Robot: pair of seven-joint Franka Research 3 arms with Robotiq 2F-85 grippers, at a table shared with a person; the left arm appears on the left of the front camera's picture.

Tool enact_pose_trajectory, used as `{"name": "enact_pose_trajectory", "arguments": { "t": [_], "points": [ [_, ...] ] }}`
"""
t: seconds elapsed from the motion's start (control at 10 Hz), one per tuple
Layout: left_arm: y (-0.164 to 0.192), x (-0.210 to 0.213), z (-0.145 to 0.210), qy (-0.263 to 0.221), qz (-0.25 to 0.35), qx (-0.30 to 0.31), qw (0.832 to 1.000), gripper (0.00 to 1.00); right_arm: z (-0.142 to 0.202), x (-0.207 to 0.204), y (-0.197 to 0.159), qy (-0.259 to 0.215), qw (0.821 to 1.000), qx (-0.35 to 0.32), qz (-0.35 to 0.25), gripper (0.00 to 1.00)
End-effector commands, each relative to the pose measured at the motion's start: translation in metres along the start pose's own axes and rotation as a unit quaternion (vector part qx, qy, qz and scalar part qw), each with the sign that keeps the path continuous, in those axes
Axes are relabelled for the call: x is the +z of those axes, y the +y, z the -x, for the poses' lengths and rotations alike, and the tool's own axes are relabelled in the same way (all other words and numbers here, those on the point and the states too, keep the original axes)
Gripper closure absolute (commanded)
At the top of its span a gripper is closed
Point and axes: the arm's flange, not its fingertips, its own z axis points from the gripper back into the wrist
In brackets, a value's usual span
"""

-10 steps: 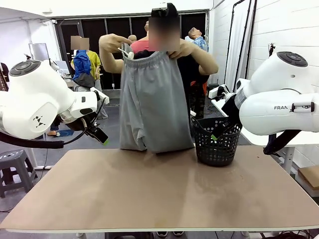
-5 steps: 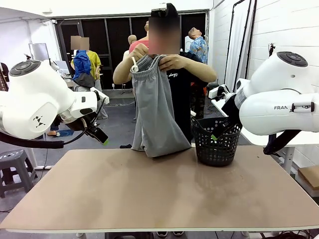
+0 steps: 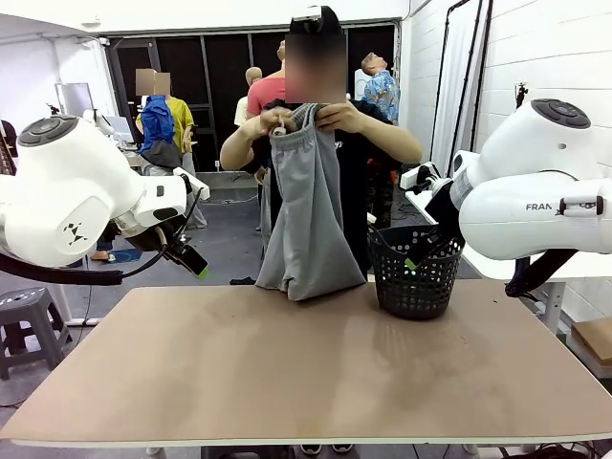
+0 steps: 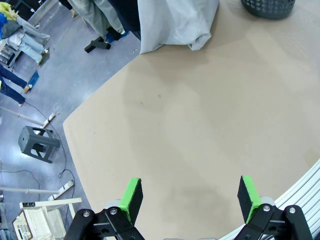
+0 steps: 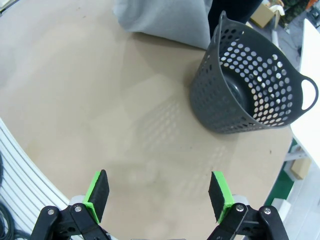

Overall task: Fold the training pants.
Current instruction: Grab both ends of the Training pants handed by a person.

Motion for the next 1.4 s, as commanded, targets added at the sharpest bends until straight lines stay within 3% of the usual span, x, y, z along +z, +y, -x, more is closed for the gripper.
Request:
{"name": "enact_pose_trajectory", "arguments": {
  "t": [0.0,1.3],
  "points": [
    [0.0021,-0.0014,-0.0007,-0.004,0.002,-0.006,1.0,0.0,-0.0001,-0.0015,-0.0002,0.0,1.0,0.0,0.0,0.0],
    [0.0021,-0.0014,-0.0007,-0.004,0.002,-0.006,1.0,0.0,-0.0001,-0.0015,-0.0002,0.0,1.0,0.0,0.0,0.0]
  ]
}}
